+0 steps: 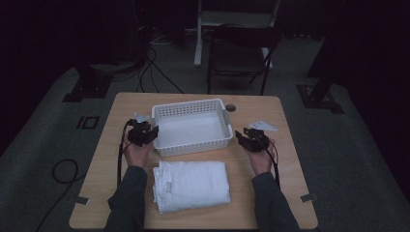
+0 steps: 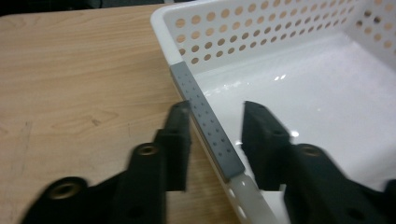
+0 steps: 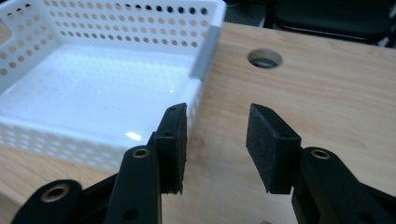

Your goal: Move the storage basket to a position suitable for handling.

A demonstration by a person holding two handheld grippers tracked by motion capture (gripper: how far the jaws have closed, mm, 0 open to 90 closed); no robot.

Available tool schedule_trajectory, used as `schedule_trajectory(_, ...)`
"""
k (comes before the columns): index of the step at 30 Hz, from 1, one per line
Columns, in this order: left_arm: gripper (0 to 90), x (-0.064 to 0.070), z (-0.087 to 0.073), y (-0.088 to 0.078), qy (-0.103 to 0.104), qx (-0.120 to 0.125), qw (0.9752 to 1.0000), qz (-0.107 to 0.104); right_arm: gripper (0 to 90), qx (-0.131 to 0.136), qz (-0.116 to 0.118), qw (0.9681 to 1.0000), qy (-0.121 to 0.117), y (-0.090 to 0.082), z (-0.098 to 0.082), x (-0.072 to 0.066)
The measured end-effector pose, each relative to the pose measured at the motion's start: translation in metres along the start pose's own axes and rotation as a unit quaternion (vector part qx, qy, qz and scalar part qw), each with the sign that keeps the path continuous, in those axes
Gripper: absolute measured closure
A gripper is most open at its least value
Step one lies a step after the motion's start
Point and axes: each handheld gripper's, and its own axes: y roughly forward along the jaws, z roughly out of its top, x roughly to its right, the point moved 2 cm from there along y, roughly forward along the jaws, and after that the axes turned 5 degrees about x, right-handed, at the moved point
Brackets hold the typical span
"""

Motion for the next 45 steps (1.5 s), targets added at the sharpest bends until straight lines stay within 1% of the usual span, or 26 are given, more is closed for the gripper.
schedule_trajectory(4, 50.7, -0.002, -0.008, -0.012, -0.014, 0.005, 0.9999, 0.0, 57.7, -0.004, 0.015, 0.9999, -0.002, 0.012, 0.009, -0.009)
schedule_trajectory(5, 49.6, -0.002, -0.009, -0.014, -0.018, 0.006, 0.9998, -0.006, 57.9, -0.005, 0.015, 0.9999, -0.004, 0.015, 0.011, -0.011)
schedule_trajectory(7, 48.9, -0.002, -0.013, -0.017, -0.018, 0.006, 0.9998, -0.012, 58.2, -0.015, 0.015, 0.9998, -0.006, 0.024, 0.013, -0.013)
schedule_trajectory(9, 48.2, -0.002, -0.017, -0.016, -0.012, -0.003, 0.9999, -0.01, 59.4, -0.023, 0.022, 0.9995, 0.006, 0.033, 0.013, -0.013)
schedule_trajectory(10, 46.5, -0.002, -0.019, -0.015, -0.015, -0.006, 0.9998, -0.013, 60.3, -0.029, 0.023, 0.9993, 0.011, 0.037, 0.013, -0.013)
schedule_trajectory(11, 46.5, -0.002, -0.02, -0.014, -0.019, -0.007, 0.9996, -0.017, 60.8, -0.036, 0.025, 0.9989, 0.016, 0.04, 0.011, -0.012)
schedule_trajectory(12, 47.0, -0.001, -0.02, -0.013, -0.018, -0.009, 0.9996, -0.02, 61.7, -0.043, 0.028, 0.9984, 0.023, 0.042, 0.01, -0.012)
schedule_trajectory(14, 50.4, 0.002, -0.021, -0.01, -0.01, -0.014, 0.9995, -0.026, 63.2, -0.055, 0.027, 0.9976, 0.032, 0.045, 0.007, -0.01)
schedule_trajectory(15, 53.5, 0.004, -0.021, -0.009, -0.006, -0.017, 0.9994, -0.031, 64.2, -0.059, 0.03, 0.9972, 0.036, 0.046, 0.006, -0.009)
schedule_trajectory(16, 57.2, 0.006, -0.021, -0.008, -0.001, -0.019, 0.9993, -0.031, 65.8, -0.061, 0.036, 0.9967, 0.039, 0.046, 0.005, -0.01)
schedule_trajectory(17, 57.9, 0.009, -0.021, -0.007, 0.006, -0.021, 0.9995, -0.025, 67.7, -0.062, 0.038, 0.9967, 0.036, 0.046, 0.005, -0.01)
schedule_trajectory(18, 58.0, 0.01, -0.021, -0.007, 0.008, -0.021, 0.9995, -0.022, 68.1, -0.064, 0.039, 0.9967, 0.031, 0.045, 0.005, -0.012)
schedule_trajectory(19, 58.4, 0.01, -0.021, -0.007, 0.005, -0.02, 0.9995, -0.022, 67.7, -0.066, 0.038, 0.9967, 0.026, 0.044, 0.004, -0.013)
schedule_trajectory(20, 59.0, 0.009, -0.021, -0.006, 0.0, -0.02, 0.9995, -0.025, 67.5, -0.067, 0.038, 0.9967, 0.026, 0.042, 0.004, -0.013)
schedule_trajectory(22, 59.8, 0.01, -0.02, -0.006, -0.003, -0.018, 0.9993, -0.032, 67.4, -0.066, 0.043, 0.9964, 0.032, 0.039, 0.002, -0.011)
schedule_trajectory(24, 60.0, 0.012, -0.02, -0.005, 0.003, -0.019, 0.9993, -0.033, 67.1, -0.066, 0.042, 0.9963, 0.036, 0.035, 0.0, -0.011)
schedule_trajectory(27, 60.6, 0.014, -0.02, -0.005, 0.006, -0.018, 0.9992, -0.036, 65.1, -0.065, 0.041, 0.9964, 0.036, 0.029, -0.004, -0.011)
schedule_trajectory(30, 61.4, 0.015, -0.021, -0.006, 0.001, -0.016, 0.9991, -0.04, 63.5, -0.065, 0.042, 0.9966, 0.028, 0.023, -0.007, -0.012)
schedule_trajectory(32, 61.8, 0.015, -0.021, -0.007, 0.002, -0.015, 0.999, -0.042, 62.9, -0.065, 0.045, 0.9964, 0.03, 0.019, -0.009, -0.013)
schedule_trajectory(37, 63.0, 0.015, -0.022, -0.008, 0.003, -0.015, 0.9991, -0.04, 61.9, -0.066, 0.05, 0.9961, 0.029, 0.014, -0.012, -0.014)
schedule_trajectory(40, 63.4, 0.017, -0.022, -0.009, 0.005, -0.017, 0.9991, -0.04, 61.7, -0.065, 0.052, 0.996, 0.033, 0.011, -0.013, -0.015)
schedule_trajectory(43, 63.0, 0.018, -0.023, -0.01, 0.009, -0.016, 0.9989, -0.044, 61.7, -0.062, 0.053, 0.9961, 0.035, 0.009, -0.015, -0.014)
schedule_trajectory(45, 61.2, 0.017, -0.024, -0.012, 0.011, -0.011, 0.9987, -0.049, 60.4, -0.06, 0.053, 0.9961, 0.035, 0.008, -0.015, -0.014)
